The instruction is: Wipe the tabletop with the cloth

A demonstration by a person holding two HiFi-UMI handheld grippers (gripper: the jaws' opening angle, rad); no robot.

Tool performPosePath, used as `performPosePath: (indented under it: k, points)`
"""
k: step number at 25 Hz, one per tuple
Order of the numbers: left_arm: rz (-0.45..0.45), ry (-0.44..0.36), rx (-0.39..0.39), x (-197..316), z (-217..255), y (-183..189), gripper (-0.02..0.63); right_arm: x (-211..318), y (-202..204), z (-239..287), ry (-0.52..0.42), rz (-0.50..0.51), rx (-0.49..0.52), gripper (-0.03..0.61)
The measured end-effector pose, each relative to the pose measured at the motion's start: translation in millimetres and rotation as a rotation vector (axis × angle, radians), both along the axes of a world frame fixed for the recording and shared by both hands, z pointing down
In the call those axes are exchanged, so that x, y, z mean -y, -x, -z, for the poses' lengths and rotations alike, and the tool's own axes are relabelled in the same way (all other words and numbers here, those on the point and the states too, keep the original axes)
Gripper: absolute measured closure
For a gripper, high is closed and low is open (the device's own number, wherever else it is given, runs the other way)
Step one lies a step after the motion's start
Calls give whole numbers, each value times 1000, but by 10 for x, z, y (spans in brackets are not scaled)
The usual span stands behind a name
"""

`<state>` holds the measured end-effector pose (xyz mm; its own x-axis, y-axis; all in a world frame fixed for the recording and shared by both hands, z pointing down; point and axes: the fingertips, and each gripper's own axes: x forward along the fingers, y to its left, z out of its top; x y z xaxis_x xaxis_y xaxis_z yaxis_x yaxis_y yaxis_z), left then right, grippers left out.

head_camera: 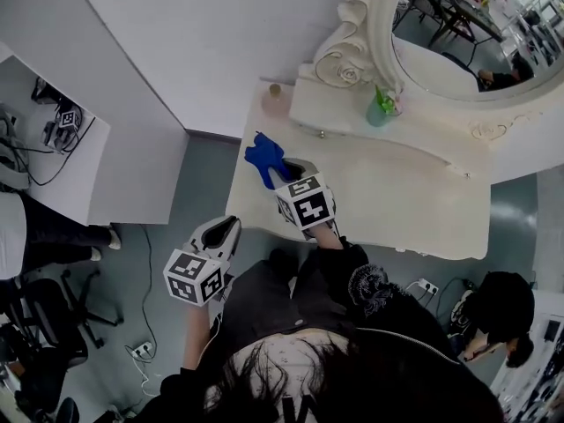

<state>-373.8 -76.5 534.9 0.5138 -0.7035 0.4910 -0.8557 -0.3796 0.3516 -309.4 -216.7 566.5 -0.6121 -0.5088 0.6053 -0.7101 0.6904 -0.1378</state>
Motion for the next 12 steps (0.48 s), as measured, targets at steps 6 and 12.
performPosePath:
  k: [6,12]
  points:
    - [50,15,-3,-128,-51,257,606,-230,526,-483,77,105,-82,491]
    - [41,24,-12,-117,-94,267,605,-293,396,-954,62,139,-233,491]
